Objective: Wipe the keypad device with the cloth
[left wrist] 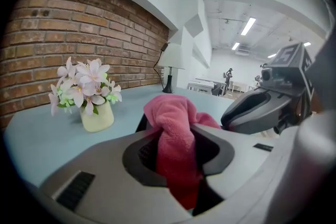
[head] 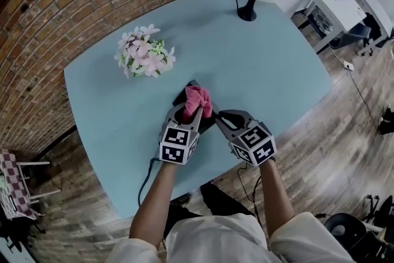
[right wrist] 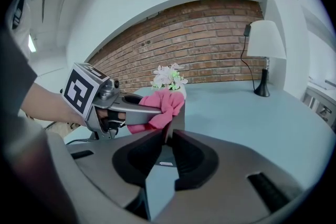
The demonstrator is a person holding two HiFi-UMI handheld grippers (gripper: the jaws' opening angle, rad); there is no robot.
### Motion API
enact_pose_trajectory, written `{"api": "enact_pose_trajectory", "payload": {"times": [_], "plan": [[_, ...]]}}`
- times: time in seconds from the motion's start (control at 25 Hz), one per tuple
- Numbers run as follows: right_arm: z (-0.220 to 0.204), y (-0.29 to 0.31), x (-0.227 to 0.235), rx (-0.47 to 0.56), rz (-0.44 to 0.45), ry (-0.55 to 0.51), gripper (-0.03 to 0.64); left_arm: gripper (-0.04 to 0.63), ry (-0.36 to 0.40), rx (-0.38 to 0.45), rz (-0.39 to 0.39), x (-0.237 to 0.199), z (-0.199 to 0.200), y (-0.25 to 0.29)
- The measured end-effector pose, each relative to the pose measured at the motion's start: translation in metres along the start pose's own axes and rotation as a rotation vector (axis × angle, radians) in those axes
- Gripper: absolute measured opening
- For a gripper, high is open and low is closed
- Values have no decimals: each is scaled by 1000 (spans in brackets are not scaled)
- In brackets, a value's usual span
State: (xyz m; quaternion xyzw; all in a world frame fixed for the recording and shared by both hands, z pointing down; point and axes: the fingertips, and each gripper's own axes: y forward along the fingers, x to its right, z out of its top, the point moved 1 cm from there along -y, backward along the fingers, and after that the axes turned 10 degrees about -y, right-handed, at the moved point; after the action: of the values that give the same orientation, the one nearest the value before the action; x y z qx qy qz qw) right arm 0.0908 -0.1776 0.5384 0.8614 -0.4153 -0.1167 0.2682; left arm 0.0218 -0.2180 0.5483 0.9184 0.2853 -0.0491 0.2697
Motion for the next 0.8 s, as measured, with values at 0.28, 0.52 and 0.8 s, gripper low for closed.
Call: {"api": "enact_pose_trajectory", "payload": {"times": [0.28, 0.52, 0.8], "plan": [[0, 0, 0, -7, 6, -2, 72, 149, -43, -24, -2, -10, -20, -6], [0, 0, 0, -2, 8, 6, 71, 149, -101, -24, 5, -21, -35, -10], [0, 0, 1, 11, 11, 26, 72, 149, -144, -47, 7, -30, -49, -14]]}}
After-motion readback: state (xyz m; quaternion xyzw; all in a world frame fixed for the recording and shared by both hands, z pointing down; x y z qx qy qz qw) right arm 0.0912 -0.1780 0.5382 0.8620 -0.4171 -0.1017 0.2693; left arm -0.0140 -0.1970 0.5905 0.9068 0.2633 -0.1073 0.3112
